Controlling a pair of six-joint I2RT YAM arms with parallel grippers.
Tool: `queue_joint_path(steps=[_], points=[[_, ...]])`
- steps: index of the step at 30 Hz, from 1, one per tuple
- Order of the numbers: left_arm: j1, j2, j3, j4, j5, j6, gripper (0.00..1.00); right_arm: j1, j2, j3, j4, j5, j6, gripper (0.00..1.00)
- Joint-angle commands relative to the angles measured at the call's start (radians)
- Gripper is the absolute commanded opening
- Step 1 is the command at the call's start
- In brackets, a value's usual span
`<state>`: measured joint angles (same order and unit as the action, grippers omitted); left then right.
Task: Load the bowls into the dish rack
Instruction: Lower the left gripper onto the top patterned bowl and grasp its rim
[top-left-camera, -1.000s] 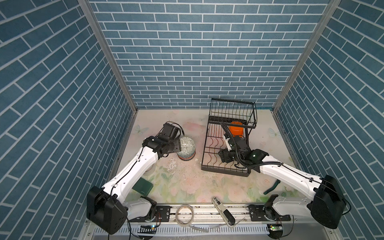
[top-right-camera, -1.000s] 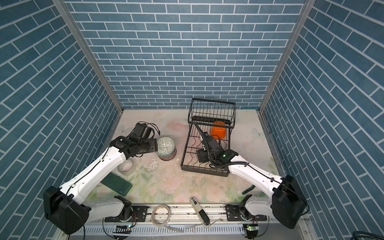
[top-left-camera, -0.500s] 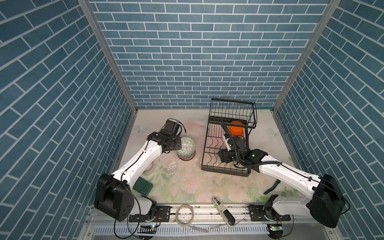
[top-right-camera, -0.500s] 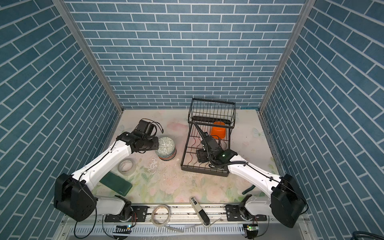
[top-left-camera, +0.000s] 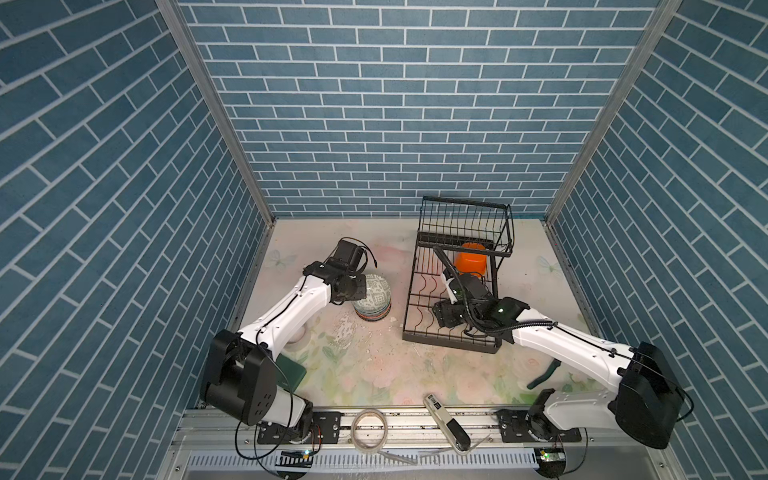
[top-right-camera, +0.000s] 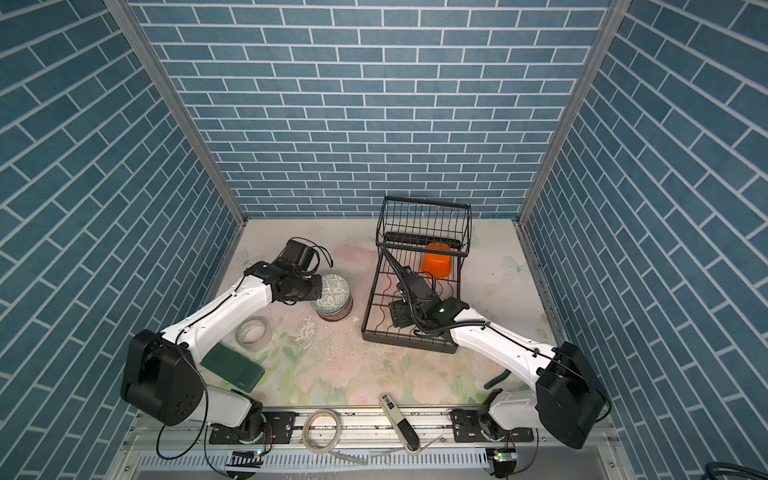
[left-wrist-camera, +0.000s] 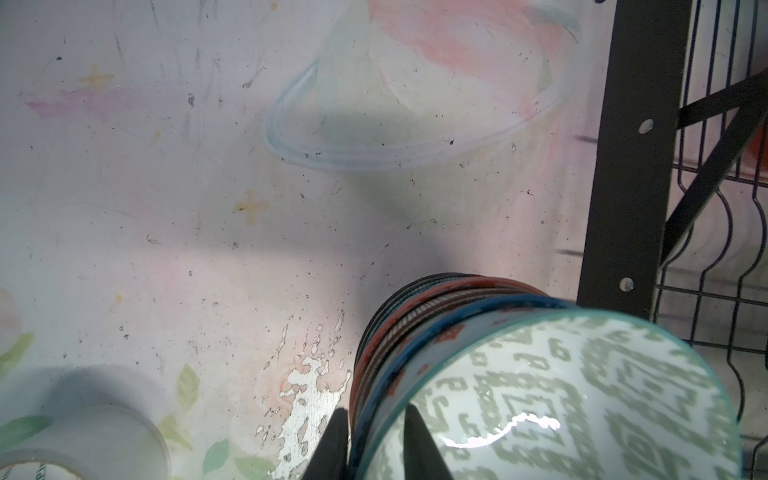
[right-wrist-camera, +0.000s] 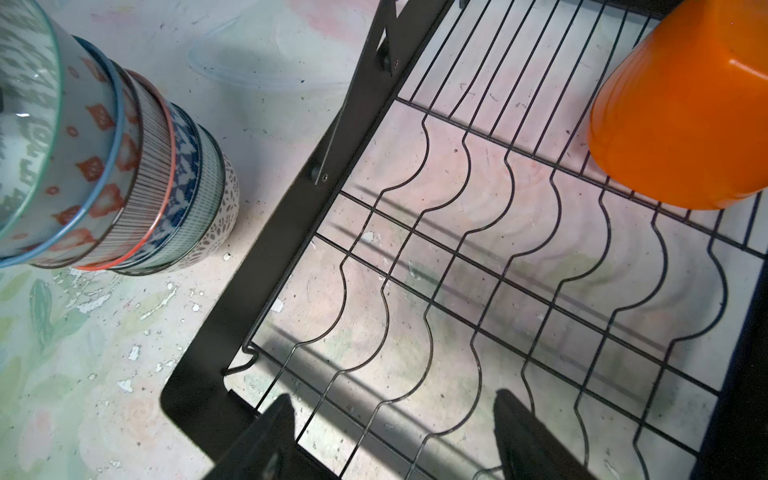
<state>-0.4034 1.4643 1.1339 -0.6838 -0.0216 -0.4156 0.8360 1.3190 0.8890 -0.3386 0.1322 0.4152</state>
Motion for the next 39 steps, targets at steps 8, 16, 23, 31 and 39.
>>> queue_joint_path(steps=[8,16,23,31,39], points=[[0.007,-0.042,0.031,-0.016,-0.019,0.016,0.21,0.012,0.031,0.053,-0.023,-0.007,0.021,0.76],[0.007,-0.030,0.032,-0.013,-0.003,0.023,0.14,0.017,0.041,0.051,-0.022,-0.015,0.013,0.76],[0.007,-0.044,0.034,-0.010,0.013,0.033,0.11,0.019,0.048,0.056,-0.021,-0.020,0.008,0.76],[0.007,-0.090,0.015,0.024,0.047,0.057,0.02,0.022,0.054,0.056,-0.018,-0.019,0.005,0.76],[0.012,-0.132,-0.014,0.056,0.078,0.070,0.00,0.025,0.055,0.054,-0.016,-0.018,0.006,0.76]])
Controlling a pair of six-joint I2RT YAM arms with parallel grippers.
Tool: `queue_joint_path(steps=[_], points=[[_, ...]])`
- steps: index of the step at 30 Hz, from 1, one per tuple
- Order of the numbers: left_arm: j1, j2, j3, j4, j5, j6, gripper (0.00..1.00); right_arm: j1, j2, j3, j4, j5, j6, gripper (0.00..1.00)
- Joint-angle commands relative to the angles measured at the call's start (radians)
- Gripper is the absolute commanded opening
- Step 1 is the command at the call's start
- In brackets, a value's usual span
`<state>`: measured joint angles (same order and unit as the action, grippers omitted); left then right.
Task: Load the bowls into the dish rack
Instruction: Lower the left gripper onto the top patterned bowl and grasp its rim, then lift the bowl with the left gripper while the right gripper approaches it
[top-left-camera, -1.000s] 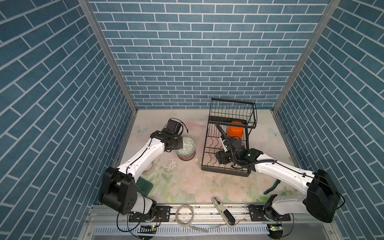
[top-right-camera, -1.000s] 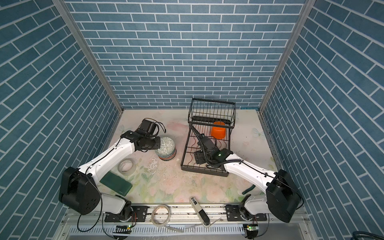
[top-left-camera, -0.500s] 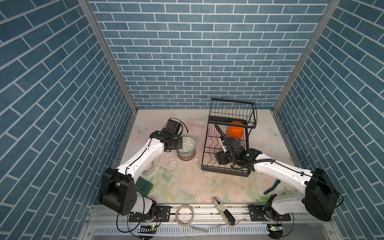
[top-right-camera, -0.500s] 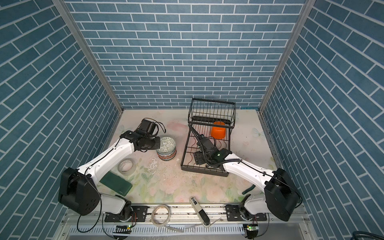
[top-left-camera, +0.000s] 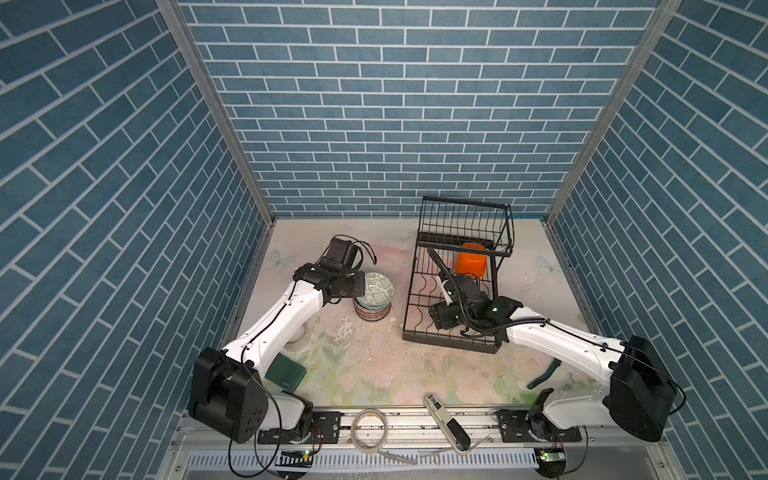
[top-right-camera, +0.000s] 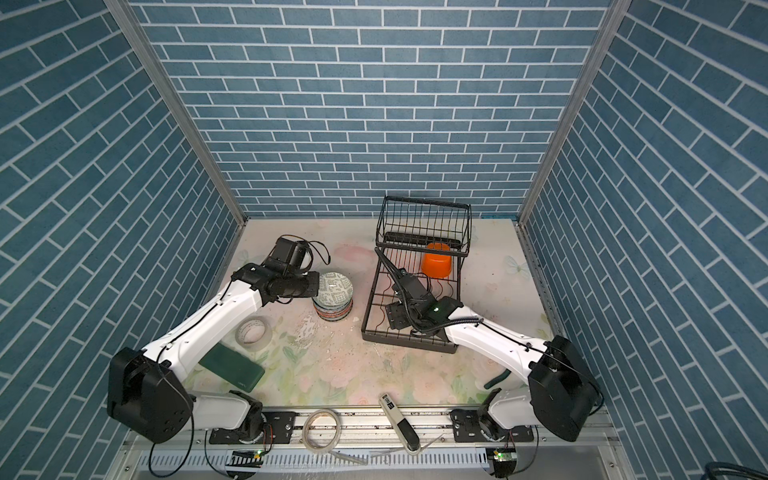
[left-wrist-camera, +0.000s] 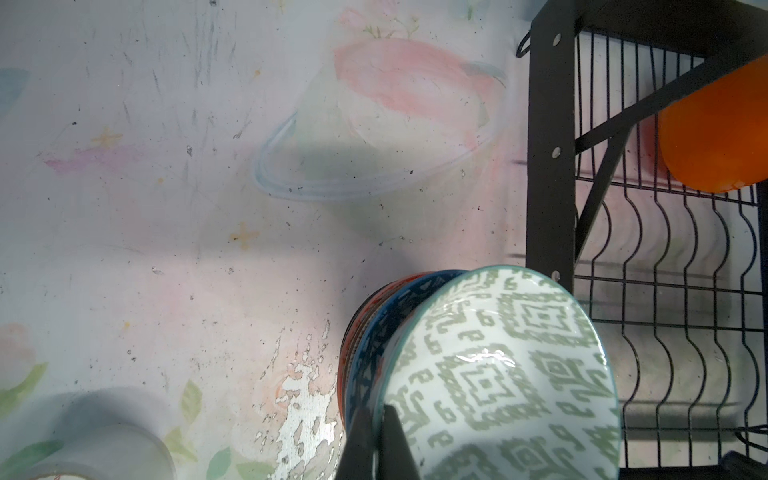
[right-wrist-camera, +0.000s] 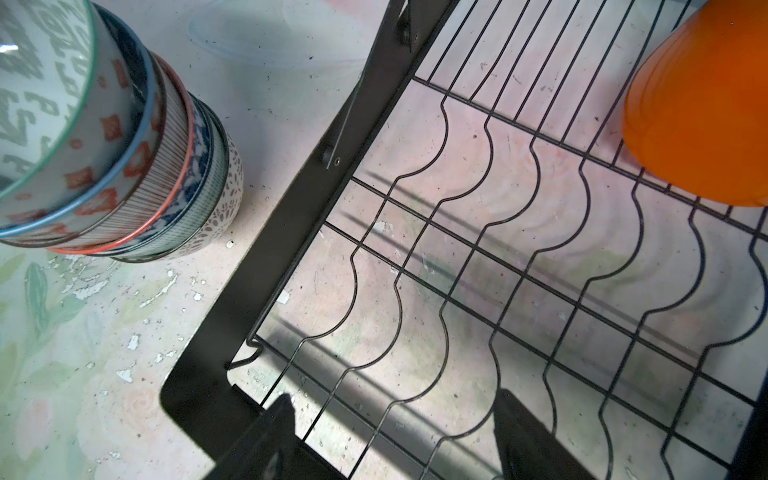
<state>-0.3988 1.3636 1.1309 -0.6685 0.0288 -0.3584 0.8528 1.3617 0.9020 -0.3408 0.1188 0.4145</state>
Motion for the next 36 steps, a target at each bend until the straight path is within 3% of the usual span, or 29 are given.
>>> queue_joint_path(steps=[1,17,23,28,36], points=[[0.009,-0.038,-0.018,0.050,0.036,0.010,0.00,0.009,0.011,0.041,-0.010,-0.008,0.009,0.76],[0.022,-0.150,-0.081,0.161,0.212,-0.045,0.00,0.001,-0.071,-0.016,0.093,-0.195,0.092,0.78],[0.027,-0.185,-0.131,0.247,0.322,-0.127,0.00,-0.009,-0.149,-0.037,0.169,-0.316,0.136,0.82],[0.027,-0.202,-0.190,0.372,0.410,-0.214,0.00,-0.020,-0.208,-0.049,0.205,-0.363,0.174,0.92],[0.027,-0.207,-0.262,0.560,0.483,-0.344,0.00,-0.055,-0.208,-0.052,0.304,-0.447,0.256,0.98]])
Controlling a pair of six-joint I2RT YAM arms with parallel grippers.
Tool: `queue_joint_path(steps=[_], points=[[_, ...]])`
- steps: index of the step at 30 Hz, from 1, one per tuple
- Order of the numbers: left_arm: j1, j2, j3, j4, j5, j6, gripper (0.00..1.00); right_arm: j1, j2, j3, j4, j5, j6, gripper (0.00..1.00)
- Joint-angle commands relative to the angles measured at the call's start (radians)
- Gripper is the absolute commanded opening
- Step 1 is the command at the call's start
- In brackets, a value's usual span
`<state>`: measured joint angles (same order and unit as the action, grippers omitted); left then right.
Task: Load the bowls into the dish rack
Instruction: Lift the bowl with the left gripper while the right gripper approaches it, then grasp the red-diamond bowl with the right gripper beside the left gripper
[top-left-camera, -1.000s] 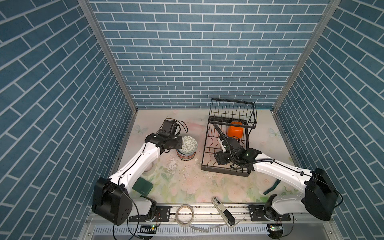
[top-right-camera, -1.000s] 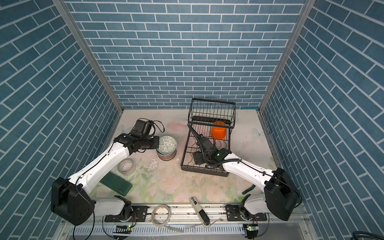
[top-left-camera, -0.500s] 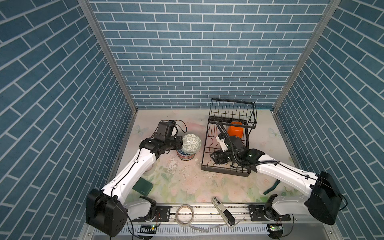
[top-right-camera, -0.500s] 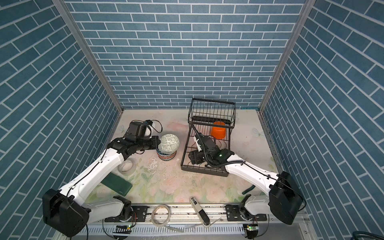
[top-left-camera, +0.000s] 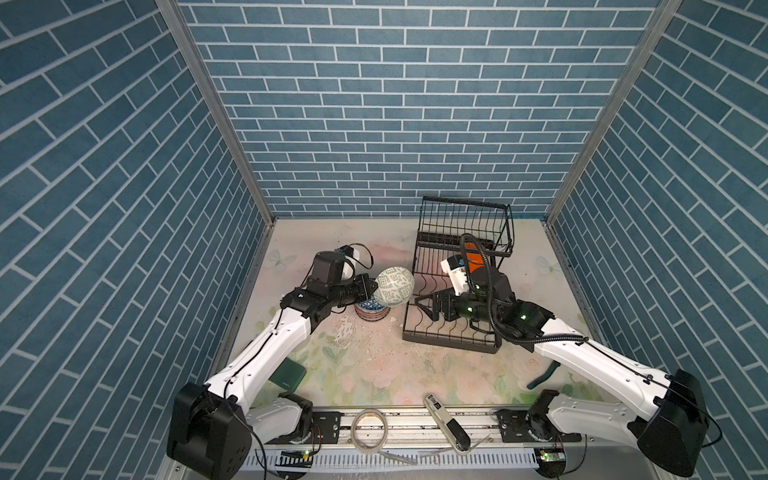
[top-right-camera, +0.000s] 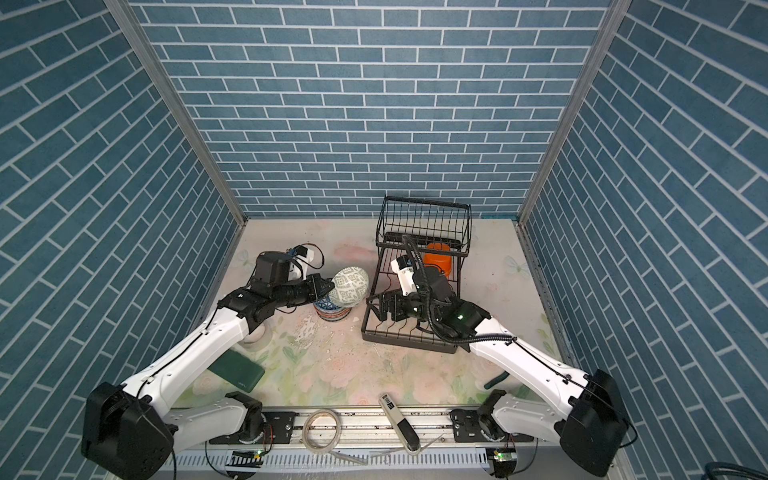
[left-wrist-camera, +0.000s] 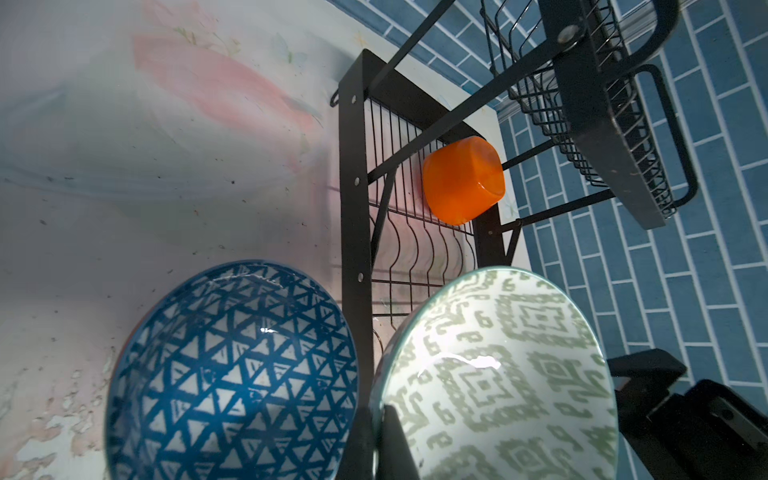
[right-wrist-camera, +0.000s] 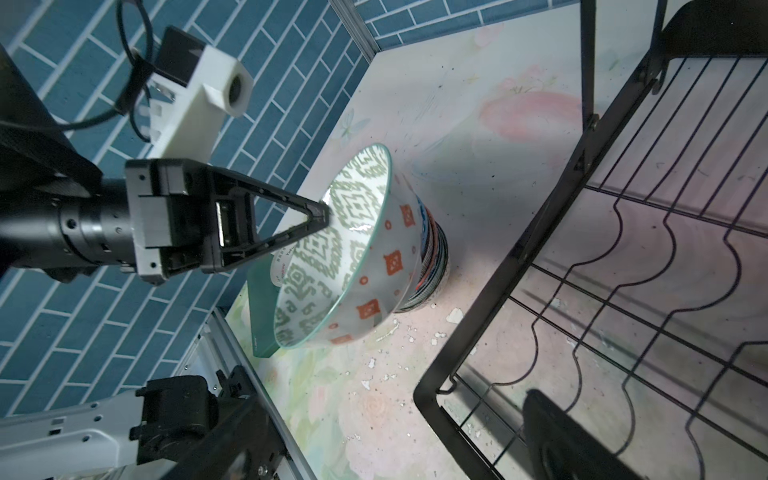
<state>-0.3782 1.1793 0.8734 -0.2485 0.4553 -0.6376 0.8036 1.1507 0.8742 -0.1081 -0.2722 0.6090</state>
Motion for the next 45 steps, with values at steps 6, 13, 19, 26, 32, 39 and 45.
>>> queue_joint_path(steps=[6,13,19,26,32,39,45], points=[[0.006,-0.039,-0.022,0.190,0.077,-0.100,0.00,-0.007,0.045,-0.021,0.170,-0.108,0.115,0.99],[0.006,-0.034,-0.037,0.282,0.125,-0.164,0.00,-0.013,0.069,-0.030,0.270,-0.112,0.184,0.99],[0.006,-0.036,-0.045,0.327,0.142,-0.194,0.00,-0.037,0.061,-0.041,0.359,-0.103,0.252,0.98],[0.006,-0.038,-0.049,0.383,0.168,-0.225,0.00,-0.054,0.075,-0.022,0.391,-0.131,0.288,0.94],[0.006,-0.029,-0.050,0.411,0.191,-0.233,0.00,-0.056,0.115,0.014,0.400,-0.173,0.297,0.90],[0.006,-0.030,-0.053,0.424,0.195,-0.233,0.00,-0.055,0.141,0.022,0.444,-0.200,0.314,0.86],[0.006,-0.022,-0.054,0.431,0.198,-0.232,0.00,-0.055,0.141,0.019,0.473,-0.208,0.315,0.84]])
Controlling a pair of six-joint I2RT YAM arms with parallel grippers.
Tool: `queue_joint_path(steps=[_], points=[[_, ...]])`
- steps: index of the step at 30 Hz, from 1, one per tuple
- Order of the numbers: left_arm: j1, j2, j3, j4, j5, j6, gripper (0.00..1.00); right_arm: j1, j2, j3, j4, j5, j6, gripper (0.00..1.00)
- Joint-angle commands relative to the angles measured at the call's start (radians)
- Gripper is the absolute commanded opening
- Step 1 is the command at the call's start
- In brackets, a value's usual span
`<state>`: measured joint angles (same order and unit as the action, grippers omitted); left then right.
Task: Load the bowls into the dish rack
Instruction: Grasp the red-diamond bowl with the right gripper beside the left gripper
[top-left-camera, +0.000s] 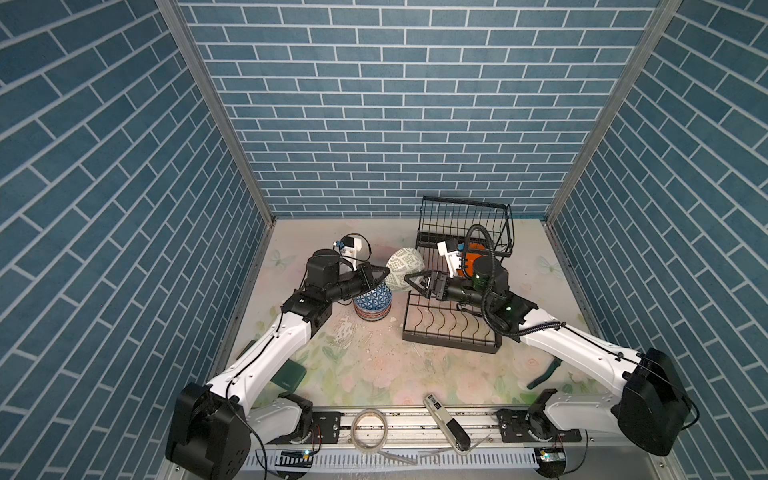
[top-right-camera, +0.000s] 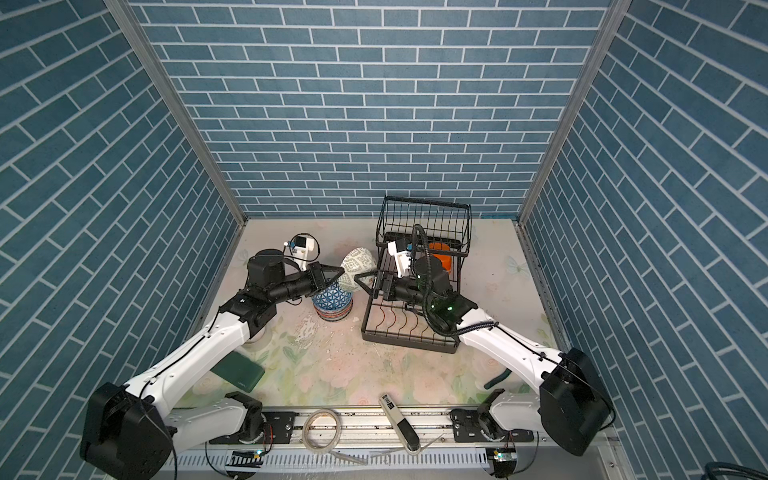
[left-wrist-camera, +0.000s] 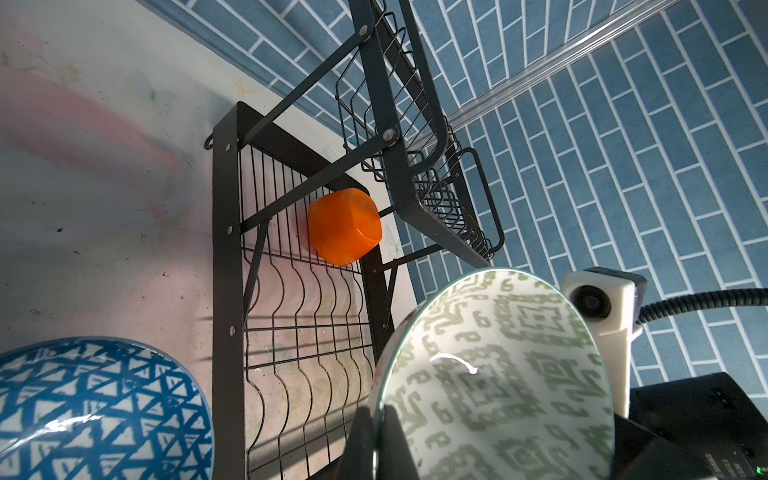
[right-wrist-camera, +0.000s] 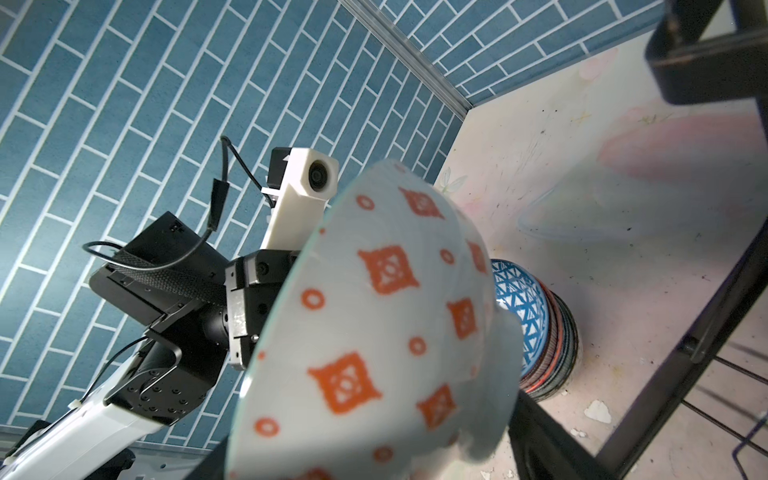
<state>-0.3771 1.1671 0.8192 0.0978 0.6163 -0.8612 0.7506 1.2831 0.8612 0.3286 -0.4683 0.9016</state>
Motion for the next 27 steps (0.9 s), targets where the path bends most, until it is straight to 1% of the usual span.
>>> queue_joint_path(steps=[1,3,12,18,23,26,27], points=[[0.005,-0.007,0.000,0.085,0.037,-0.009,0.00,-0.002,0.009,0.033,0.039,-0.013,0.021,0.84],[0.005,-0.006,-0.002,0.085,0.036,-0.009,0.00,-0.002,0.009,0.034,0.041,-0.009,0.020,0.84],[0.005,0.003,-0.010,0.077,0.024,-0.002,0.00,-0.001,0.014,0.055,0.013,-0.001,-0.001,0.73],[0.006,0.005,-0.017,0.071,0.017,0.003,0.00,0.003,0.013,0.058,-0.010,0.005,-0.021,0.61],[0.006,0.011,-0.017,0.059,0.014,0.013,0.00,0.006,0.009,0.058,-0.036,0.019,-0.042,0.56],[0.005,0.015,-0.017,0.059,0.017,0.016,0.00,0.007,0.004,0.056,-0.053,0.032,-0.052,0.55],[0.006,0.016,-0.017,0.059,0.017,0.016,0.02,0.008,0.002,0.056,-0.059,0.038,-0.057,0.54]])
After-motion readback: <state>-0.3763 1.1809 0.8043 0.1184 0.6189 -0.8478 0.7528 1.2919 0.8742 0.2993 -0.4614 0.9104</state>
